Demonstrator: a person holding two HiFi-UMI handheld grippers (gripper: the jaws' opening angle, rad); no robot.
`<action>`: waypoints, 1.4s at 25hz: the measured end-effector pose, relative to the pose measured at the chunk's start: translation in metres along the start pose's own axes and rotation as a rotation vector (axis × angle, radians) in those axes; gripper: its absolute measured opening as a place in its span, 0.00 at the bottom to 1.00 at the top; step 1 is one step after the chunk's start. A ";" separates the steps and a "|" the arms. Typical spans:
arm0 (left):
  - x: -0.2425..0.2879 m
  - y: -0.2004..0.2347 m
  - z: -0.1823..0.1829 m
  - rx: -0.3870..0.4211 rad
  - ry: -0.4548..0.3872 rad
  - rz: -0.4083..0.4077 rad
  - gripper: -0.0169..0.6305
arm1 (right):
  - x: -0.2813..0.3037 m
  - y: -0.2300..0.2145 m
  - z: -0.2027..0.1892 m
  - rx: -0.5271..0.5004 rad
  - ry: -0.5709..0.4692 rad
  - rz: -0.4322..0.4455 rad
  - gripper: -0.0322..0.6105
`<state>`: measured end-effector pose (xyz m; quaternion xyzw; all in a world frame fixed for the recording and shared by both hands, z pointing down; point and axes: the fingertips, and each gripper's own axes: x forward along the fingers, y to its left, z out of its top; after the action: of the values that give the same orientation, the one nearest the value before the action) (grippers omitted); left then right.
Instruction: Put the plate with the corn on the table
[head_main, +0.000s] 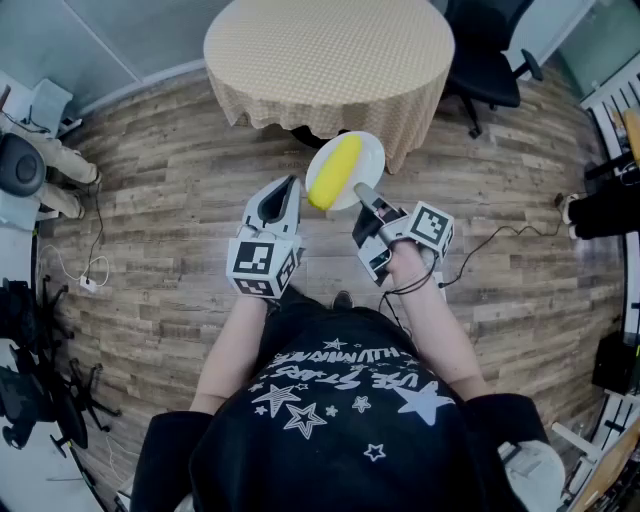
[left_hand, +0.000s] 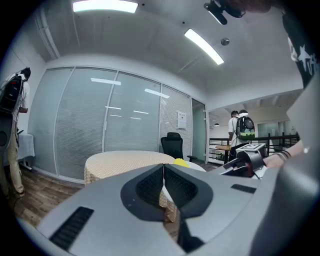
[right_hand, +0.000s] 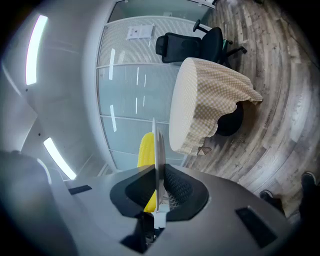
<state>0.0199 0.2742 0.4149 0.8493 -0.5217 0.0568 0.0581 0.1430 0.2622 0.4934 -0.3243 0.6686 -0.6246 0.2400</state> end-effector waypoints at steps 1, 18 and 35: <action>0.007 0.002 0.003 -0.002 -0.001 0.005 0.04 | 0.005 0.003 0.006 0.005 -0.004 0.006 0.13; 0.021 0.008 0.003 -0.022 0.006 0.017 0.04 | 0.015 -0.002 0.015 0.024 -0.034 -0.030 0.13; 0.036 0.009 -0.001 -0.027 0.037 0.005 0.04 | 0.016 0.003 0.014 -0.022 0.051 -0.051 0.13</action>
<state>0.0277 0.2381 0.4222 0.8460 -0.5232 0.0656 0.0790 0.1420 0.2415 0.4903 -0.3276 0.6729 -0.6313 0.2033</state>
